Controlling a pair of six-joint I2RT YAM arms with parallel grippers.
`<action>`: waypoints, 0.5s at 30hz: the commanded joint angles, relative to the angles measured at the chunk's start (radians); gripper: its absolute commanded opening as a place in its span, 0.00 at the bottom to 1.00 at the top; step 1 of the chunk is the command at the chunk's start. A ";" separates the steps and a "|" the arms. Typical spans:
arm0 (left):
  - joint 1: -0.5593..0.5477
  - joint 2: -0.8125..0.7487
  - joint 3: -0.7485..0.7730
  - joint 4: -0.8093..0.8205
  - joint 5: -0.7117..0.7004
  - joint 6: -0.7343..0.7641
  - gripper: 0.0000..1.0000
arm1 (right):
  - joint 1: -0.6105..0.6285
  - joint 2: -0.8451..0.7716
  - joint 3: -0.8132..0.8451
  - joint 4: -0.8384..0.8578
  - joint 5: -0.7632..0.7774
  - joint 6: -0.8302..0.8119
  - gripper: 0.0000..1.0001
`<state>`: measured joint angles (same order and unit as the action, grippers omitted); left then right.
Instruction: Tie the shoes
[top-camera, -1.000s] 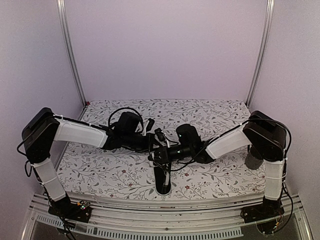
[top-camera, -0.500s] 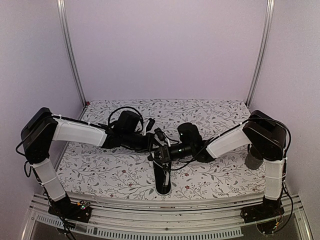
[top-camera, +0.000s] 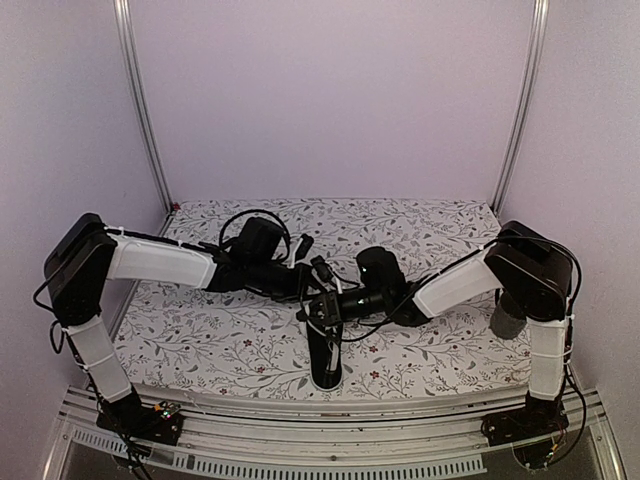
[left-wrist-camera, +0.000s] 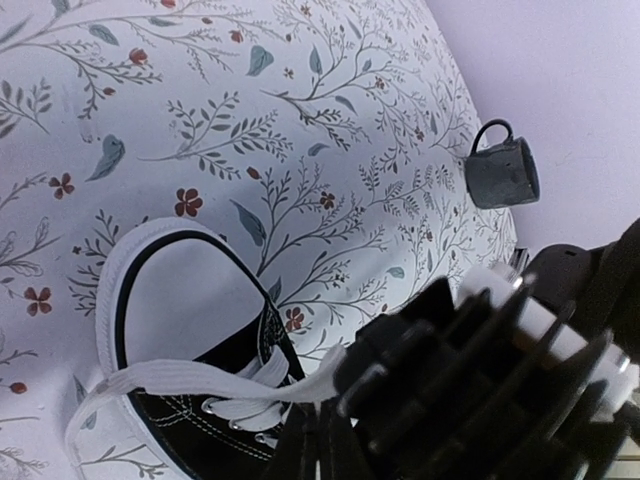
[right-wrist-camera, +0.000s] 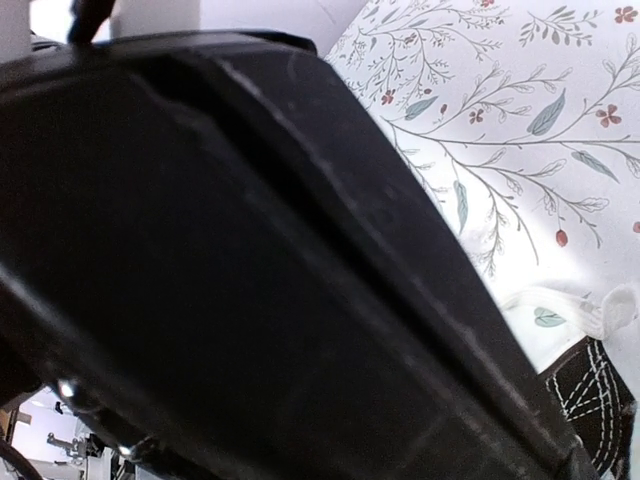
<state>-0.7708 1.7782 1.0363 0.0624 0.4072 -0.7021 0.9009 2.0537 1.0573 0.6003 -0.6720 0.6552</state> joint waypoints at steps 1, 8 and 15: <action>-0.005 0.045 0.057 -0.001 0.036 0.035 0.02 | 0.017 0.005 -0.016 0.034 0.029 -0.028 0.02; -0.005 -0.026 0.033 -0.067 -0.063 0.107 0.50 | 0.017 0.004 -0.035 0.035 0.052 -0.026 0.02; -0.001 -0.216 -0.124 -0.062 -0.146 0.180 0.84 | 0.014 0.001 -0.035 0.031 0.059 -0.026 0.02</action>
<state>-0.7673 1.6894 0.9859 -0.0170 0.3153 -0.5858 0.9100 2.0537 1.0233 0.6220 -0.6262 0.6353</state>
